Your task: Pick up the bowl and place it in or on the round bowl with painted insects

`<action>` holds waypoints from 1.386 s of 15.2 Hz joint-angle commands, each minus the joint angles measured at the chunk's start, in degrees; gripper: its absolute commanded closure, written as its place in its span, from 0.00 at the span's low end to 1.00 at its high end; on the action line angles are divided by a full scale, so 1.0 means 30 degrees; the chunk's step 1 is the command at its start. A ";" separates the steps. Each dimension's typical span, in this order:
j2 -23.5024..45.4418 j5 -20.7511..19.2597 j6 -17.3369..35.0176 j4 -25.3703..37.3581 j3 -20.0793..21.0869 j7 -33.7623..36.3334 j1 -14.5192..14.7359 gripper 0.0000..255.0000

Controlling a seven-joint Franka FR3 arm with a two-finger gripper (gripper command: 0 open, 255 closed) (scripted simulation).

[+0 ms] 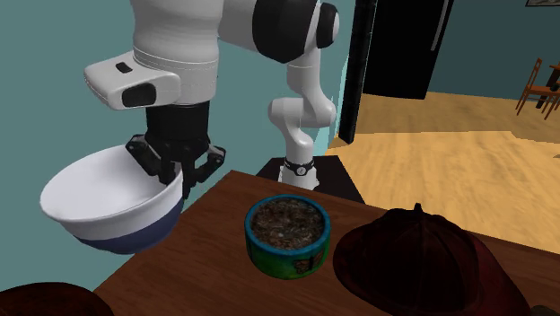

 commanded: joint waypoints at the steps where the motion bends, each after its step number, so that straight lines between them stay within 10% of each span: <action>1: 0.0016 0.0006 -0.0341 0.0376 0.0002 -0.0064 0.0008 1.00; 21: -0.7067 0.0046 -0.2590 -0.6408 0.4209 0.8118 0.4334 1.00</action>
